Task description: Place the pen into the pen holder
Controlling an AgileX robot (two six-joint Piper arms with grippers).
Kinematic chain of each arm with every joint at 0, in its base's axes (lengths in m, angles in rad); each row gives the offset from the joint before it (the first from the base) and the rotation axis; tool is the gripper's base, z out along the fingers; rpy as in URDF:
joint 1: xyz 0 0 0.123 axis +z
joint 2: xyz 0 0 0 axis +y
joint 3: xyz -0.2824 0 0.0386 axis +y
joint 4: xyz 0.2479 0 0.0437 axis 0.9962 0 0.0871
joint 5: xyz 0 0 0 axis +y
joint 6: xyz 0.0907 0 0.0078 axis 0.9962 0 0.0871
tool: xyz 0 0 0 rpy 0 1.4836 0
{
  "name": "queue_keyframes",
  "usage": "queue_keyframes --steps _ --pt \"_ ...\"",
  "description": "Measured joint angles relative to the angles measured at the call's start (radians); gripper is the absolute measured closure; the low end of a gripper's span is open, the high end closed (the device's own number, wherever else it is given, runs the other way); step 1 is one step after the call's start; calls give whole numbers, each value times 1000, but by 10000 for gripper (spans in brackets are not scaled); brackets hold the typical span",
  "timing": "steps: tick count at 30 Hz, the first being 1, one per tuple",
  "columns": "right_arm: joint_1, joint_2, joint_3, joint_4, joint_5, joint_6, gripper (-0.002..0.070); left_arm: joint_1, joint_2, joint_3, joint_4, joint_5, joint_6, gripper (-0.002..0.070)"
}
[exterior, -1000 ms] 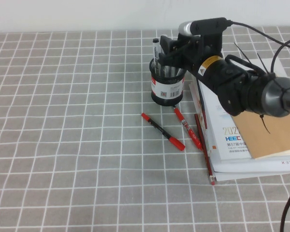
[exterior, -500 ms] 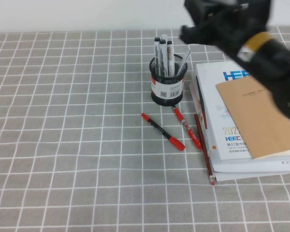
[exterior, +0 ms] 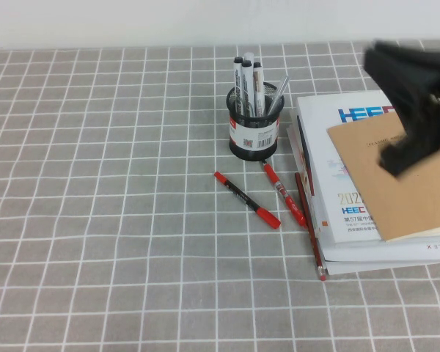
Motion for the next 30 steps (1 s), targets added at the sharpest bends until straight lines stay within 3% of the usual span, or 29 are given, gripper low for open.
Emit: queue_keyframes --steps 6,17,26,30 --pt "0 -141 136 28 111 0 688 0 0 0 0 0 0 680" --pt "-35 -477 218 81 566 0 688 0 0 0 0 0 0 680" --pt "-283 -743 390 100 561 0 688 0 0 0 0 0 0 680" --pt "-320 -777 450 161 510 0 688 0 0 0 0 0 0 680"
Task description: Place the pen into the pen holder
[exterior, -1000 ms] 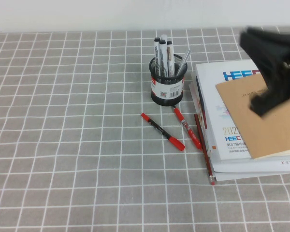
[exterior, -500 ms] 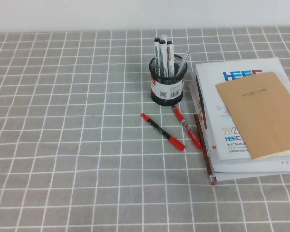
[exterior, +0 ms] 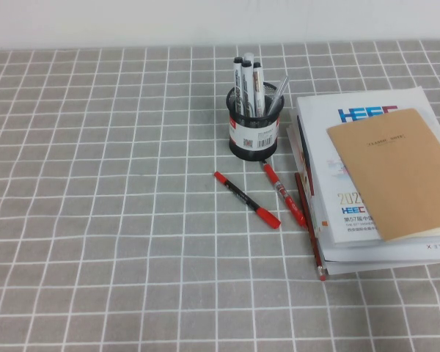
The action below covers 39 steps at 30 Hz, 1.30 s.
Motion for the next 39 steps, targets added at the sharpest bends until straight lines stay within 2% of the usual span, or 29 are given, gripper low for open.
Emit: queue_keyframes --steps 7,11,15,18,23,39 --pt "-3 -2 27 45 0 -8 688 0 0 0 0 0 0 680" --pt "-9 -36 81 234 11 -163 688 0 0 0 0 0 0 680" --pt "-65 -134 163 375 25 -304 688 0 0 0 0 0 0 680" --pt "-143 -223 228 402 27 -323 688 0 0 0 0 0 0 680" --pt "-199 -283 293 415 36 -331 689 0 0 0 0 0 0 680" --pt "-65 -284 303 459 203 -300 688 0 0 0 0 0 0 680"
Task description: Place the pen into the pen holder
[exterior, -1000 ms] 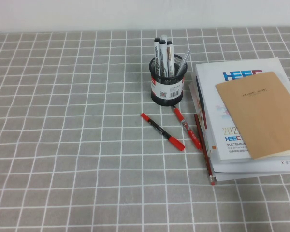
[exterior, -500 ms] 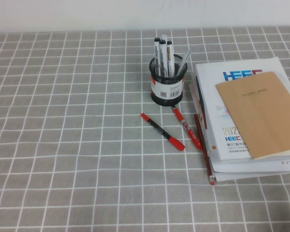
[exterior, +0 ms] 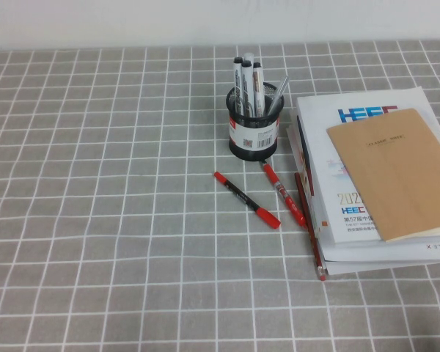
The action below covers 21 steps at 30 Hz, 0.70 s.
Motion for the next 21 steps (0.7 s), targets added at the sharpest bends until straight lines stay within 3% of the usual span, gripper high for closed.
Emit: queue_keyframes --steps 21 --pt "2 0 0 0 14 6 689 0 0 0 0 0 0 680"
